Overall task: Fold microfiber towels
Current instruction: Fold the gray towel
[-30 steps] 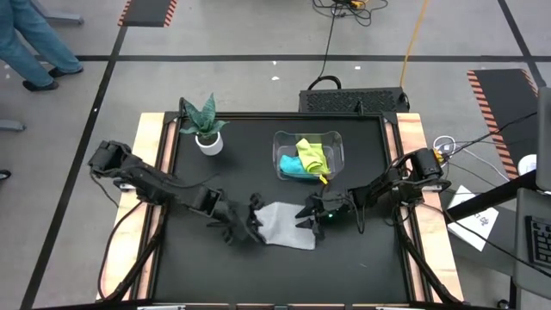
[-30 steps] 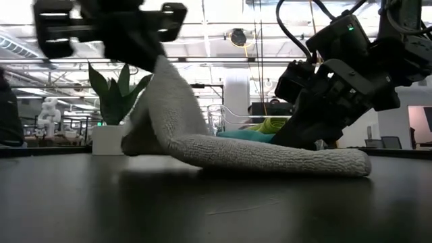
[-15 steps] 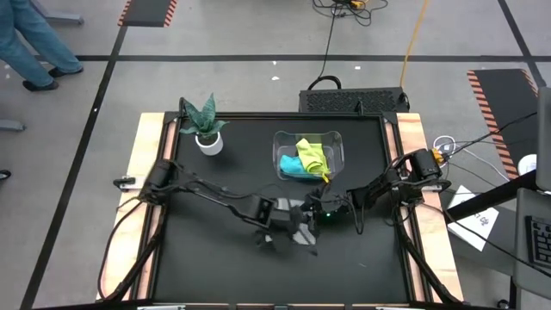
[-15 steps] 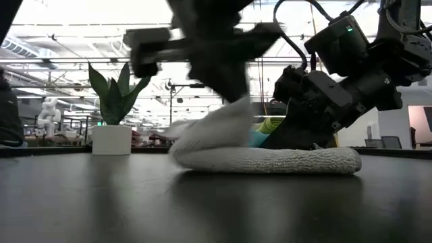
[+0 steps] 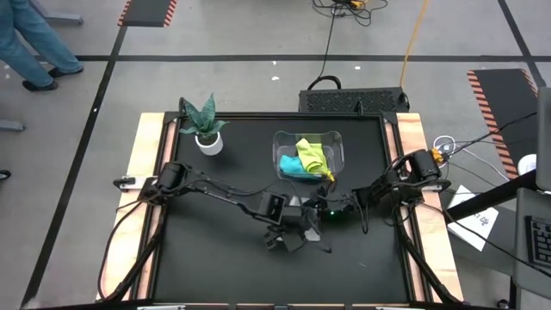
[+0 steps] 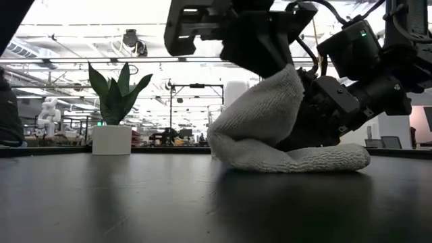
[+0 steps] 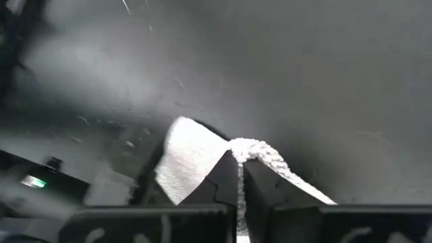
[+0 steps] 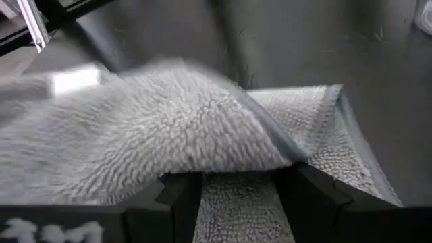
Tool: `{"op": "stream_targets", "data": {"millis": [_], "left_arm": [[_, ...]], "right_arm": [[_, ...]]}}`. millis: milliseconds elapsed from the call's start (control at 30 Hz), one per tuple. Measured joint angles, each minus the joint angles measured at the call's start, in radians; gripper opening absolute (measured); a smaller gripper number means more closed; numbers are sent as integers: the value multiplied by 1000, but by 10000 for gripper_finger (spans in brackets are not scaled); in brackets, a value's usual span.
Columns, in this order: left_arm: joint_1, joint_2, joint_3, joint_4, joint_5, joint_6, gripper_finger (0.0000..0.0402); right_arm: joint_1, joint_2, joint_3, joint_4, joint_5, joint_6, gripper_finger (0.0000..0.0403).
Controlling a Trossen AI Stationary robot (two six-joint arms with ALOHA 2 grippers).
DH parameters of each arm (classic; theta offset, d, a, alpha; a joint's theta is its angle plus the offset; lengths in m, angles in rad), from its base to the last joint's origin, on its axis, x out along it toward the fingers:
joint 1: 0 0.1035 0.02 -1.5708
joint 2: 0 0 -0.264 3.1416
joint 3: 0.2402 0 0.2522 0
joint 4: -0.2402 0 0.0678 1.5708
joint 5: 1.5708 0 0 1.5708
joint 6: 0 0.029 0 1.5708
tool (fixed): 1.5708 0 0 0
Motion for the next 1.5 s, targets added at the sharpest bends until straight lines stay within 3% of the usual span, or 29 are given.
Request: {"op": "stream_targets", "data": {"millis": [167, 400, 700, 833, 1000, 1200, 1367, 1500], "left_arm": [[7, -1, -1, -14, 37, -33, 58], [-14, -1, -1, -56, -40, -55, 139], [-38, -21, 6, -125, -280, -64, 206], [-51, -56, 30, -165, -316, -95, 224], [-56, -138, 40, -240, -298, -236, 234], [-44, -203, -34, -313, -32, -586, 234], [-96, -207, -277, -115, -79, -666, 214], [-144, -206, -430, 140, -211, -746, 175]], "right_arm": [[1, 41, 0, 37, 16, 7, 173], [9, 50, 0, 95, 6, 17, 163], [10, 50, 0, 96, -7, 21, 136], [10, 50, 0, 95, -8, 22, 135], [10, 50, -6, 92, -7, 25, 134], [10, 50, -8, 100, -8, 27, 134], [16, 29, -10, 156, -42, -41, 134], [36, -64, -14, 76, -74, -83, 134]]}}
